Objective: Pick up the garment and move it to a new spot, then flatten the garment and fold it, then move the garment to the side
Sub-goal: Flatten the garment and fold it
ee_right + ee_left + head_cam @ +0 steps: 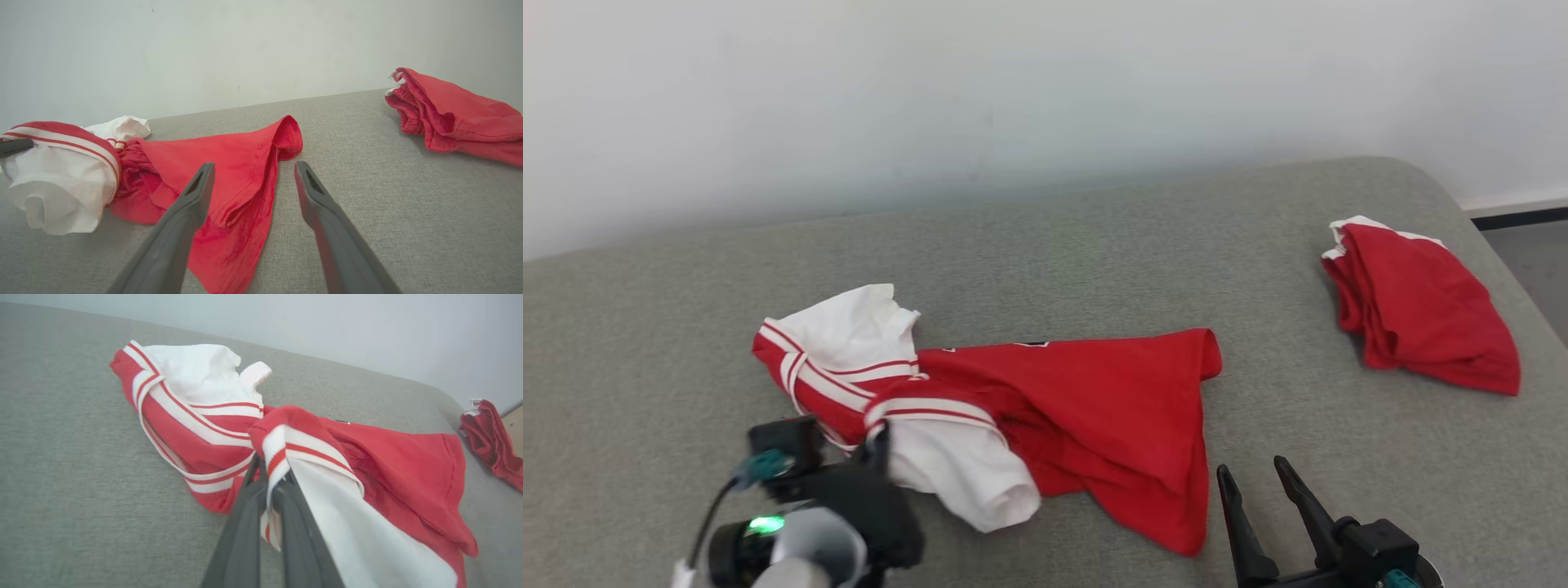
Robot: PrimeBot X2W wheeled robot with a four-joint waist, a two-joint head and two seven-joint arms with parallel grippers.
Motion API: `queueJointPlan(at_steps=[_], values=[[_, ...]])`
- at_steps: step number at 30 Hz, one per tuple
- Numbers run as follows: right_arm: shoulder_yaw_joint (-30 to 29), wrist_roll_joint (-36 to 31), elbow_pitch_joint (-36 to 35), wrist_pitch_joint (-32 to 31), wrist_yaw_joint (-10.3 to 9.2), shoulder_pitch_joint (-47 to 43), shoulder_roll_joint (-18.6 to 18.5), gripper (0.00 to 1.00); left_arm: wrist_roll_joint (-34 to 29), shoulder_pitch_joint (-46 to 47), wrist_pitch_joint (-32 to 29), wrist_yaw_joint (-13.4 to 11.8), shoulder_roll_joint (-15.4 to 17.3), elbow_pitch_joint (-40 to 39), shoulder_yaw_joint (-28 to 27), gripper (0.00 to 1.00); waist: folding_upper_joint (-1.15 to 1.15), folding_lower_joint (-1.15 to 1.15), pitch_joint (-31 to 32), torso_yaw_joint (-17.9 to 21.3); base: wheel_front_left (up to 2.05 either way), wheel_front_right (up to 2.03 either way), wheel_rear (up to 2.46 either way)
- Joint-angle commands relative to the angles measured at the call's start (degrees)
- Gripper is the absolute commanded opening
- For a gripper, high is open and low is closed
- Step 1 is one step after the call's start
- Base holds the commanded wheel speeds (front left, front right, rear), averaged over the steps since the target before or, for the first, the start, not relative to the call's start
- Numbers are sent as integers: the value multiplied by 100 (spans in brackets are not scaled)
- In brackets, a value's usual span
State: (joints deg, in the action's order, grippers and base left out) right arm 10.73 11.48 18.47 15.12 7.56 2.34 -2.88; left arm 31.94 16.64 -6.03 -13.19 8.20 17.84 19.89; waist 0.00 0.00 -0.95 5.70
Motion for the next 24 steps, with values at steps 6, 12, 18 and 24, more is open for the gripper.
queueJointPlan(at_steps=[6,12,18,24], values=[[-46,-33,-30,2,-17,-11,-1,100,79,-559,97,-280,521,-512,-442,0,0,0,-35,-319,0,0,0],[-5,-41,-3,2,-17,60,-1,100,-8,-896,186,-506,818,-566,-680,0,0,0,-23,-405,0,0,0],[-1,-61,6,2,-17,70,-1,100,5,-1181,547,-549,846,-398,-802,100,0,0,-26,-351,0,0,0],[-93,-106,1,2,-17,-21,0,100,62,-1425,1500,-194,802,-579,-934,100,0,0,2,-343,0,0,0]])
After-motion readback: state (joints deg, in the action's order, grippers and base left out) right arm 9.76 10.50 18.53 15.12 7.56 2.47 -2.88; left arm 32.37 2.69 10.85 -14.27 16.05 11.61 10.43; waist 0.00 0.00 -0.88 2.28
